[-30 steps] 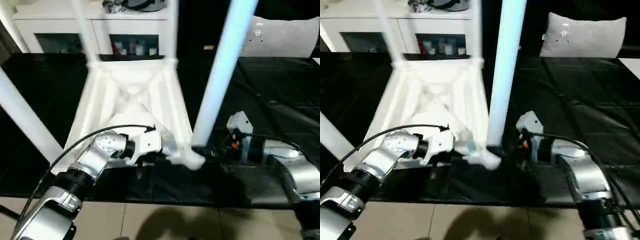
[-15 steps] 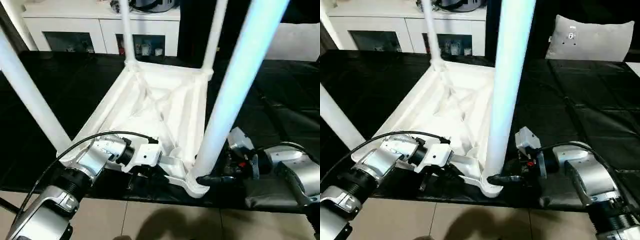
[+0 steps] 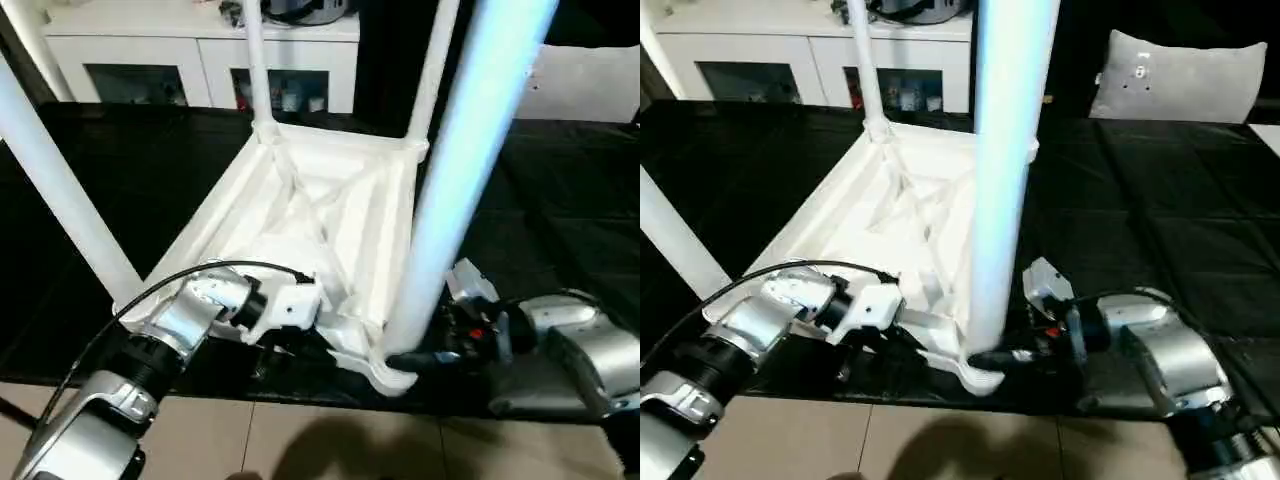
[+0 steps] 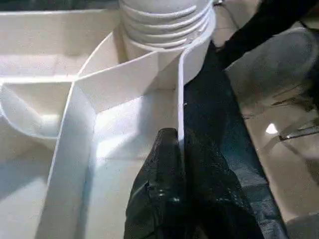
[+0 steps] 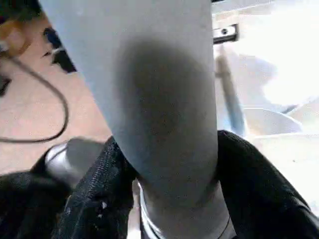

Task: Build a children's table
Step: Rotate leg to tighten

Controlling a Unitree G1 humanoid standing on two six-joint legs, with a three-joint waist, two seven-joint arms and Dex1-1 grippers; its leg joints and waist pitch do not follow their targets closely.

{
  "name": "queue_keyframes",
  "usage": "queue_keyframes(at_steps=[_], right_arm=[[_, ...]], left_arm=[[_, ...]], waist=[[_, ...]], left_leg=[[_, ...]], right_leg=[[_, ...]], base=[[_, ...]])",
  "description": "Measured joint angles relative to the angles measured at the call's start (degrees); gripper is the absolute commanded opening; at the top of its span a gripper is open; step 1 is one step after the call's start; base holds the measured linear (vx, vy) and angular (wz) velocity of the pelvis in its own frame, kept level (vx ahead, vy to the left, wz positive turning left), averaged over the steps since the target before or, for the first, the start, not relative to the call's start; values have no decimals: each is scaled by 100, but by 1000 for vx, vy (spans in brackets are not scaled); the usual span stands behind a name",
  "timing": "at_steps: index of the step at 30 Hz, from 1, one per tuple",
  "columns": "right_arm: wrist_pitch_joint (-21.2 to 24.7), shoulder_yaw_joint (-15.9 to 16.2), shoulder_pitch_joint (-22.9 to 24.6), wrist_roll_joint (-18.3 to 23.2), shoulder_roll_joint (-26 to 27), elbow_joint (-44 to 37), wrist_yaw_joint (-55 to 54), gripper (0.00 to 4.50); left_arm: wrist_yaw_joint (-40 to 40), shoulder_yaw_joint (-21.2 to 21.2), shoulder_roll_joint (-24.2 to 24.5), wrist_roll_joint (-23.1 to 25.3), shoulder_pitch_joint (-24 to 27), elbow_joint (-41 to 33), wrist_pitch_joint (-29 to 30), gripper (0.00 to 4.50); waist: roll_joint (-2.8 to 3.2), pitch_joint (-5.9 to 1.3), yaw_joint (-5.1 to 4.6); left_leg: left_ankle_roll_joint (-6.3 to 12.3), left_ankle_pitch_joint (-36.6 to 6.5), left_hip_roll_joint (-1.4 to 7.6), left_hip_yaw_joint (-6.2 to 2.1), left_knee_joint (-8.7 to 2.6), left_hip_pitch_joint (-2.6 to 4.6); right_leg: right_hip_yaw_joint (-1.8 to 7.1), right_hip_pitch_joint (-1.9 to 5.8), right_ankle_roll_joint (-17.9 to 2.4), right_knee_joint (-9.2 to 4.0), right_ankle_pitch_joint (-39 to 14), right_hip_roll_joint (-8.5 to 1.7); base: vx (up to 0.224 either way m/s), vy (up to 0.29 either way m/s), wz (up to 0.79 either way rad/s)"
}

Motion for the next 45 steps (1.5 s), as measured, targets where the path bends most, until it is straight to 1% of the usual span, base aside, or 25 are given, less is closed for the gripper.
queue_keyframes(at_steps=[1, 3, 4, 5, 8, 9, 10, 13, 16, 17, 18, 19, 21, 23, 25, 27, 29, 31, 33, 34, 35, 36, 41, 43, 45], right_arm=[[34, -30, 0, -23, 41, -5, -144, 210], [169, -200, -2, -197, 421, -26, -888, 208], [204, -289, -8, -294, 573, -26, -1249, 207], [315, -394, -30, -424, 826, -26, -1804, 206], [612, -625, -253, -755, 1439, 70, -3162, 201], [681, -671, -311, -821, 1554, 103, -3461, 201], [720, -691, -353, -881, 1643, 122, -3682, 201], [748, -814, -601, -1134, 2223, 333, -4757, 199], [601, -880, -696, -1255, 2563, 472, -5320, 199], [538, -934, -692, -1256, 2655, 509, -5400, 233], [521, -957, -691, -1247, 2688, 511, -5431, 253], [515, -975, -687, -1225, 2697, 506, -5438, 267], [481, -974, -667, -1215, 2640, 499, -5401, 273], [370, -917, -514, -1218, 2392, 392, -5178, 294], [332, -908, -492, -1214, 2299, 386, -5024, 313], [233, -901, -386, -1140, 2111, 329, -4745, 317], [169, -875, -254, -1082, 1881, 222, -4363, 350], [137, -820, -214, -993, 1649, 177, -4009, 361], [1, -691, -99, -900, 1154, 60, -3393, 382], [-31, -686, -67, -881, 973, 38, -3144, 382], [-36, -692, -45, -838, 799, 24, -2908, 403], [-20, -687, -36, -768, 691, 10, -2715, 411], [46, -521, -2, -464, 0, -37, -1421, 411], [46, -465, -11, -392, -92, -33, -1143, 411], [46, -383, -15, -277, -158, -24, -863, 385]], left_arm=[[87, 21, -3, 13, 2, -3, 78, 0], [536, 201, -65, 83, 42, -68, 544, 0], [731, 258, -107, 125, 43, -96, 719, 0], [1046, 342, -212, 178, 89, -206, 1017, 0], [1903, 533, -588, 288, 150, -378, 1601, 0], [2096, 559, -703, 335, 153, -409, 1713, 0], [2232, 564, -764, 367, 153, -448, 1808, 0], [2805, 664, -982, 555, 116, -440, 2008, 0], [3114, 687, -1125, 679, 66, -441, 2114, 0], [3189, 685, -1170, 713, 46, -448, 2161, 0], [3218, 683, -1188, 730, 39, -458, 2175, 0], [3237, 678, -1202, 741, 37, -469, 2184, 0], [3256, 653, -1219, 752, 27, -508, 2188, 0], [3235, 533, -1224, 764, 12, -533, 2115, 0], [3219, 516, -1206, 776, 13, -532, 2060, 0], [3149, 491, -1167, 776, 14, -506, 1961, 0], [3009, 466, -1067, 775, 16, -453, 1776, 0], [2866, 457, -996, 772, 18, -397, 1604, 0], [2576, 428, -869, 719, 18, -293, 1293, 0], [2459, 405, -794, 688, 18, -241, 1151, 0], [2349, 401, -722, 651, 18, -190, 1019, 0], [2272, 403, -690, 640, 16, -139, 891, 0], [1605, 237, -403, 578, -4, 19, 244, 0], [1375, 213, -353, 549, -9, 63, 56, 0], [1067, 149, -315, 482, -12, 79, -130, 0]], waist=[[0, 0, -19], [0, 0, -146], [0, 1, -217], [0, 1, -325], [-2, 3, -561], [-2, 2, -598], [2, 0, -611], [9, -1, -636], [9, -1, -611], [9, -1, -591], [10, -1, -580], [12, -2, -567], [17, -2, -520], [18, -1, -434], [21, 1, -420], [22, 2, -387], [27, 4, -346], [27, 4, -307], [29, 4, -274], [29, 4, -262], [29, 4, -260], [28, 4, -260], [27, 4, -195], [27, 4, -153], [26, 4, -106]], left_leg=[[-1, 1, 0, 0, 3, 1], [-12, 7, 0, -1, 7, 6], [-20, 13, -2, -3, 8, 9], [-22, 13, -5, -4, 8, 14], [-26, 16, -8, -14, 21, 16], [-26, 16, -9, -17, 21, 13], [-26, 16, -9, -19, 18, 13], [-27, 16, -7, -28, 9, -3], [-23, 10, -8, -28, 1, -24], [-14, 4, -7, -27, -3, -27], [-6, -1, -7, -27, -6, -29], [-5, -6, -7, -27, -11, -30], [-3, -15, -7, -24, -17, -31], [17, -9, -6, -23, -20, -33], [24, -6, -6, -20, -21, -33], [24, -5, -6, -20, -21, -30], [22, -6, -6, -19, -20, -28], [19, -6, -5, -17, -19, -25], [7, -13, -5, -17, -17, -22], [-3, -19, -4, -17, -16, -19], [-4, -20, -4, -16, -15, -17], [-4, -20, -4, -17, -11, -18], [-3, -20, -3, -17, -6, -16], [-2, -20, -2, -17, -5, -16], [-1, -19, -2, -17, -4, -16]], right_leg=[[0, 0, -1, 0, 2, 1], [-1, 2, 1, -1, 3, 6], [-5, 1, 1, -5, 3, 8], [-7, 1, 1, -14, 3, 9], [-21, -4, 1, -21, 3, 10], [-24, -4, 1, -21, 3, 10], [-24, -4, 1, -19, 3, 11], [-35, -18, 0, -16, 4, 17], [-28, -31, -3, -16, 7, 14], [-23, -34, -7, -15, 10, 10], [-19, -36, -9, -15, 11, 9], [-17, -36, -36, -16, 27, 9], [-15, -38, -35, -17, 19, 9], [-16, -41, -37, -17, 12, 9], [-14, -43, -38, -16, 12, 9], [-13, -43, -38, -15, 12, 9], [-11, -41, -38, -15, 14, 9], [-9, -41, -38, -14, 19, 9], [-10, -36, -38, -14, 20, 9], [-10, -33, -37, -14, 20, 9], [-10, -30, -37, -13, 21, 9], [-10, -30, -37, -13, 22, 9], [-11, -20, -35, -15, 22, 7], [-11, -19, -35, -15, 22, 7], [-11, -19, -35, -14, 22, 5]], base=[[0, 0, 0], [0, 0, 0], [0, 0, 0], [0, 0, 0], [0, 0, 0], [0, 0, 0], [0, 0, 0], [0, 0, 0], [0, 0, 0], [0, 0, 0], [0, 0, 0], [0, 0, 0], [0, 0, 0], [0, 0, 0], [0, 0, 0], [0, 0, 0], [0, 0, 0], [0, 0, 0], [0, 0, 0], [0, 0, 0], [0, 0, 0], [0, 0, 0], [0, 0, 0], [0, 0, 0], [0, 0, 0]])
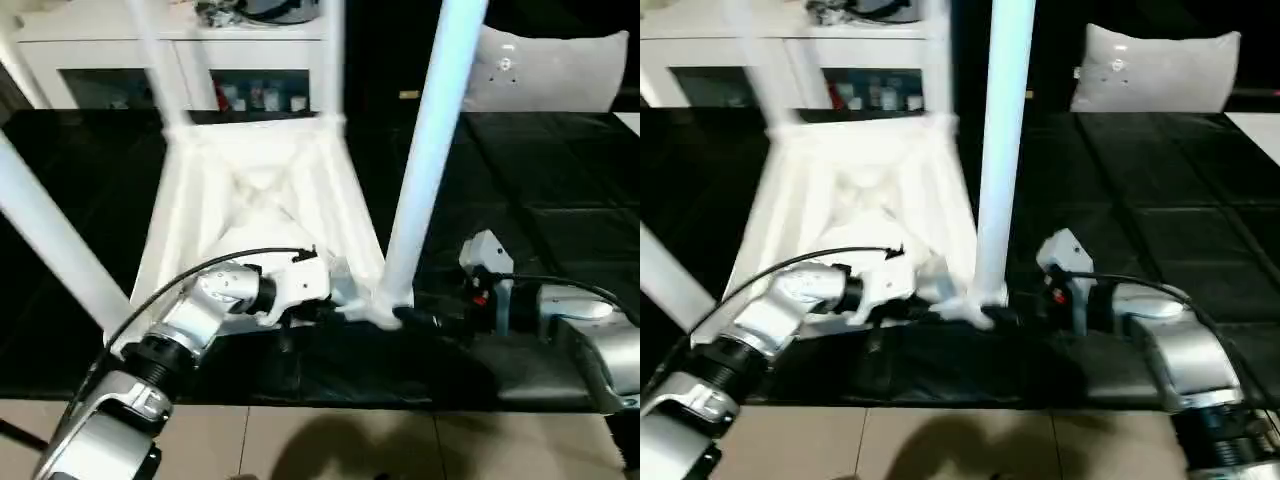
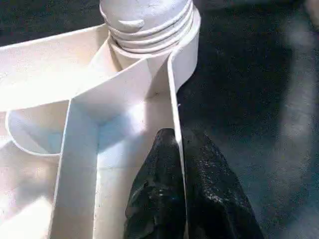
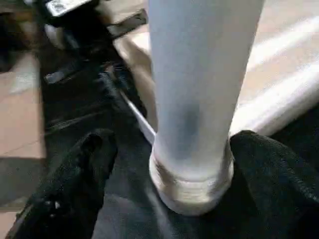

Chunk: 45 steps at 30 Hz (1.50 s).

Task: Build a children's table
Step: Rotate leg to tighten

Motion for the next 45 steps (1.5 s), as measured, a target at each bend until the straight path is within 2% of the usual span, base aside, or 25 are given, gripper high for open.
queue_keyframes(at_steps=[3, 5, 8, 11, 16, 23, 28, 30, 32, 33, 37, 40, 43, 45], right_arm=[[1, 147, -55, 79, -124, 45, 430, 372], [120, 221, -93, 201, -184, 47, 718, 343], [206, 362, -102, 272, -227, 46, 969, 324], [230, 386, -101, 297, -229, 46, 1089, 286], [274, 435, -101, 393, -250, 45, 1220, 247], [324, 449, -88, 408, -257, -36, 1176, 221], [387, 339, 28, 382, 128, -197, 564, 219], [454, 181, 22, 175, 525, -241, -206, 213], [545, 74, 4, -6, 849, -243, -908, 208], [611, 18, -30, -119, 1009, -240, -1306, 208], [834, -289, -272, -466, 1673, -52, -2627, 200], [805, -396, -451, -639, 2129, 167, -3484, 199], [479, -497, -646, -951, 2607, 500, -4354, 199], [406, -551, -650, -950, 2648, 541, -4481, 254]], left_arm=[[-397, -98, 59, -76, -9, 3, -209, 0], [-628, -165, 89, -134, -30, 3, -292, 0], [-850, -252, 117, -180, -43, -10, -397, 0], [-975, -283, 129, -195, -45, -16, -487, 0], [-1036, -288, 144, -214, -47, -15, -545, 0], [-1070, -279, 166, -252, -46, -11, -560, 0], [-932, -126, 182, -268, -8, -59, -148, 0], [-547, 59, 175, -201, 1, -82, 320, 0], [-212, 186, 83, -155, 4, -92, 712, 0], [14, 231, -15, -152, 21, -153, 950, 0], [840, 434, -423, -114, 42, -207, 1517, 0], [1381, 517, -650, 72, 24, -219, 1710, 0], [2027, 562, -976, 309, -41, -219, 1978, 0], [2169, 547, -1065, 339, -63, -237, 2063, 0]], waist=[[-4, 1, 72], [-5, 1, 139], [-12, 2, 175], [-16, 1, 170], [-18, 1, 154], [-22, -1, 154], [-16, -4, 119], [-17, -4, 31], [-16, -4, -100], [-17, -4, -184], [-31, 4, -395], [-23, -1, -447], [-24, -1, -475], [-20, -3, -455]], left_leg=[[2, 1, -1, 2, 2, 0], [4, 2, 0, 3, 2, 1], [3, 2, 1, 5, 4, 1], [2, 1, 1, 8, 6, 1], [0, 0, 3, 9, 8, 3], [0, 0, 3, 9, 8, 3], [-9, 7, 4, 10, 8, 13], [-25, 24, 3, 9, 9, 21], [-30, 35, -3, 9, 9, 24], [-30, 36, -5, 9, 11, 26], [-30, 36, -6, 6, 23, 15], [-30, 36, -6, 5, 18, 10], [-27, 33, -7, 5, 14, -4], [-10, 20, -6, 5, 7, -6]], right_leg=[[1, 0, 0, 2, 0, -3], [1, 0, -1, 3, 0, -3], [1, 0, -1, 6, 0, -4], [2, 0, -1, 6, 0, -4], [2, 1, 1, 8, 0, -4], [1, 1, 2, 9, -1, -3], [2, 1, 23, 14, -10, -2], [1, 2, 23, 16, -7, 4], [2, 1, 24, 13, -7, 4], [2, 2, 24, 5, -7, 5], [-10, -9, 25, -1, -7, 9], [-10, -14, 25, 1, -6, 9], [-10, -21, 25, -1, -6, 6], [-2, -20, 25, 0, -6, 2]], base=[[0, 0, 0], [0, 0, 0], [0, 0, 0], [0, 0, 0], [0, 0, 0], [0, 0, 0], [0, 0, 0], [0, 0, 0], [0, 0, 0], [0, 0, 0], [0, 0, 0], [0, 0, 0], [0, 0, 0], [0, 0, 0]])
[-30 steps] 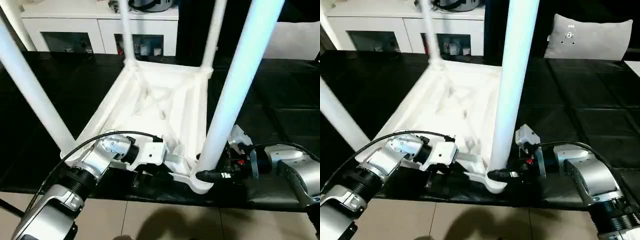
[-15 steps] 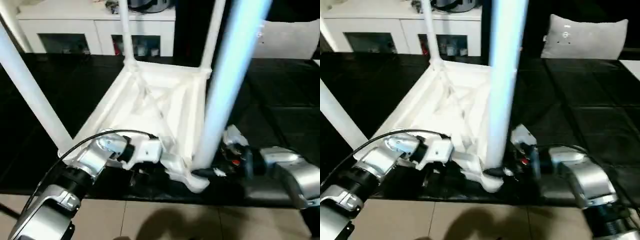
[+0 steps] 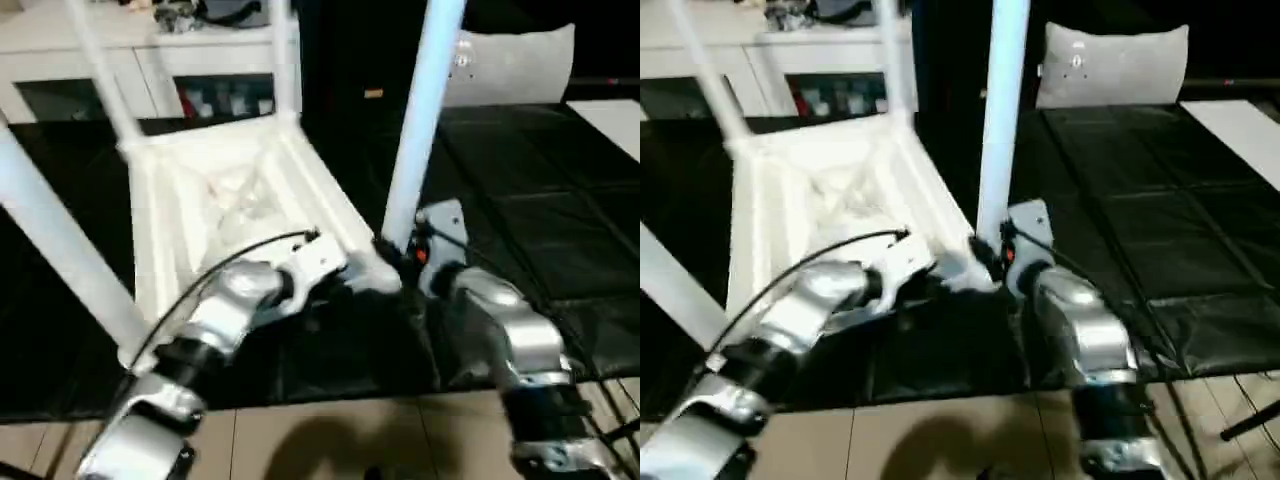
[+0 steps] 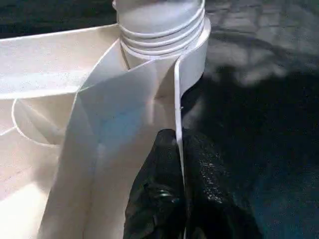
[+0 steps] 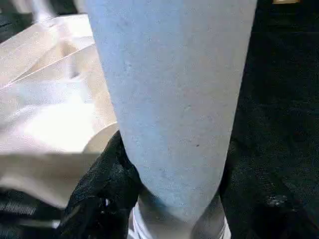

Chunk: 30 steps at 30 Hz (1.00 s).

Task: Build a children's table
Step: Rotate leg to tighten

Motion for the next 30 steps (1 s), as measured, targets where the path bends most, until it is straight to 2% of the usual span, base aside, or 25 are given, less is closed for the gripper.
queue_keyframes(at_steps=[7, 13, 14, 17, 19, 25, 28, 30], right_arm=[[-55, -43, 3, 52, -60, -4, 102, 324], [-264, 4, 183, 248, -601, -72, 934, 380], [-334, 21, 227, 301, -748, -124, 1154, 400], [-492, 41, 351, 338, -1191, -216, 1728, 405], [-500, 61, 407, 417, -1450, -309, 2141, 435], [-377, 265, 572, 920, -2454, -619, 3880, 435], [-363, 350, 572, 992, -2518, -620, 4200, 435], [-361, 447, 568, 1002, -2550, -616, 4336, 408]], left_arm=[[18, -77, -52, 17, -6, -91, -2, 0], [-243, -134, 64, 40, -7, -60, -247, 0], [-328, -141, 108, 39, -8, -40, -325, 0], [-614, -191, 250, -7, -13, 30, -586, 0], [-815, -202, 359, -87, -14, 86, -751, 0], [-1623, -268, 662, -284, -16, 215, -1264, 0], [-1874, -326, 739, -292, -18, 228, -1442, 0], [-2036, -376, 780, -299, -21, 238, -1561, 0]], waist=[[18, 0, 124], [22, 3, 190], [23, 3, 217], [25, 3, 277], [26, 3, 291], [25, 6, 379], [25, 6, 444], [25, 6, 478]], left_leg=[[30, 9, 1, 1, -31, -4], [25, 7, 1, 2, -27, -4], [25, 7, 1, 2, -26, -4], [25, 7, 3, 2, -26, -2], [25, 8, 3, 2, -26, -2], [29, 9, 6, 2, -21, -3], [29, 10, 7, 1, -18, -3], [28, 9, 6, 1, -15, -4]], right_leg=[[1, -13, -27, 1, 11, 2], [2, -12, -31, 1, 14, 2], [2, -12, -31, 1, 15, 2], [2, -11, -31, 1, 15, 2], [1, -11, -32, 4, 15, 2], [1, -6, -32, 3, 16, 0], [0, -5, -34, 4, 18, -1], [1, -2, -34, 3, 17, -4]], base=[[0, 0, 0], [0, 0, 0], [0, 0, 0], [0, 0, 0], [0, 0, 0], [0, 0, 0], [0, 0, 0], [0, 0, 0]])
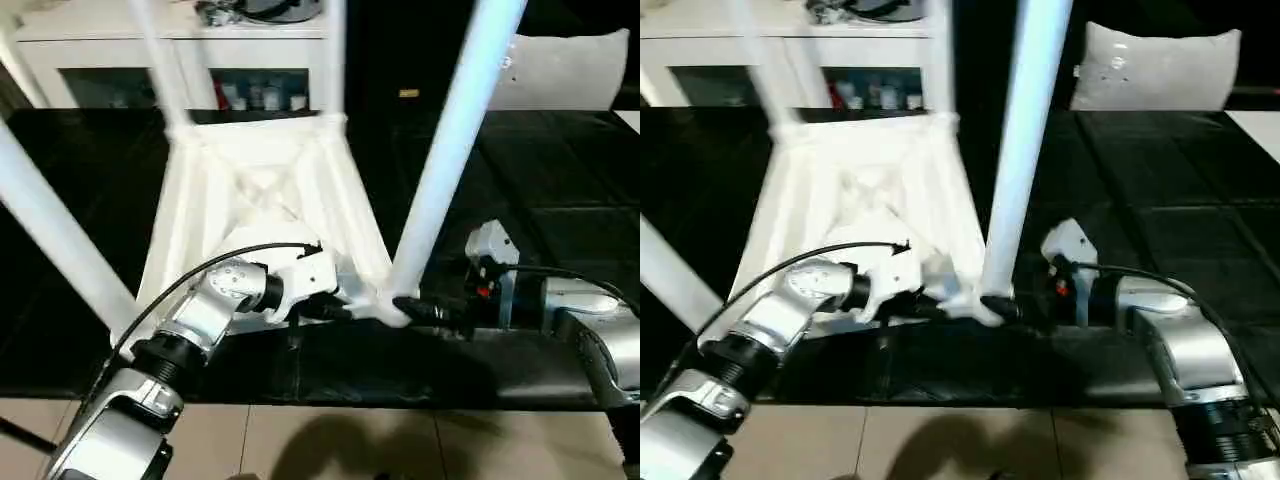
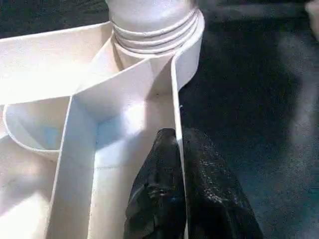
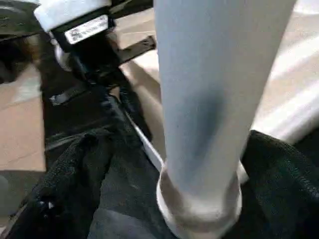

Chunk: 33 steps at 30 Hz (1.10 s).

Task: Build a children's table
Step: Rotate leg to tighten

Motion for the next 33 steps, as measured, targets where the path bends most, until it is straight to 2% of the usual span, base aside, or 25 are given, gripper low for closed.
queue_keyframes(at_steps=[7, 9, 10, 12, 15, 16, 22, 25, 28, 30, 33], right_arm=[[173, 360, -15, 203, -290, 36, 831, 352], [206, 429, -15, 207, -342, 38, 948, 344], [212, 443, -15, 207, -350, 38, 973, 321], [233, 466, -15, 217, -352, 38, 1034, 308], [295, 469, -15, 250, -369, 38, 1121, 292], [305, 470, -15, 253, -385, 38, 1126, 268], [299, 469, -14, 280, -399, 35, 1117, 223], [302, 454, 15, 280, -239, 12, 913, 216], [375, 363, 70, 232, 67, -77, 443, 211], [415, 253, 84, 77, 392, -130, -166, 207], [497, 73, 49, -220, 859, -114, -1245, 202]], left_arm=[[-829, -171, 246, -161, -11, 24, -445, 0], [-980, -241, 279, -211, -5, -23, -481, 0], [-1023, -254, 289, -214, -5, -33, -484, 0], [-1094, -276, 323, -216, -3, -39, -528, 0], [-1145, -297, 333, -217, 2, -38, -605, 0], [-1151, -300, 334, -217, 2, -38, -612, 0], [-1166, -300, 344, -239, 10, -38, -626, 0], [-1146, -256, 372, -268, 34, -38, -580, 0], [-988, -87, 409, -278, 121, -145, -221, 0], [-613, 50, 394, -252, 228, -300, 140, 0], [-8, 199, 210, -114, 259, -369, 557, 0]], waist=[[-1, 0, 145], [-2, 0, 157], [-3, 1, 160], [-3, 1, 160], [-2, 1, 160], [-3, 1, 162], [-3, 0, 162], [-4, -2, 119], [1, -4, 76], [1, -4, -20], [0, -3, -238]], left_leg=[[2, 1, 2, 1, 0, 1], [0, -1, 1, 2, 3, 0], [-1, -2, 1, 1, 4, 0], [-3, -2, 1, 2, 5, 3], [-4, -2, 2, 2, 5, 3], [-4, -2, 2, 2, 5, 4], [-3, -2, 2, 2, 5, 4], [-8, -2, 4, 2, 5, 10], [-34, -4, 3, 3, 7, 17], [-45, 6, 2, 3, 10, 22], [-48, 8, -5, 3, 20, 25]], right_leg=[[-1, 0, 1, 3, -1, 0], [1, 1, 0, 2, 0, -3], [1, 2, 0, 2, 0, -3], [1, 3, 0, 3, 0, -3], [0, 3, 1, 5, -1, -2], [0, 3, 1, 5, -1, -2], [0, 3, 2, 5, -1, -2], [0, 5, -1, 9, 1, 1], [-1, 7, 21, 8, -8, 2], [0, 9, 22, 8, -6, 6], [-1, 7, 23, 1, -6, 8]], base=[[0, 0, 0], [0, 0, 0], [0, 0, 0], [0, 0, 0], [0, 0, 0], [0, 0, 0], [0, 0, 0], [0, 0, 0], [0, 0, 0], [0, 0, 0], [0, 0, 0]])
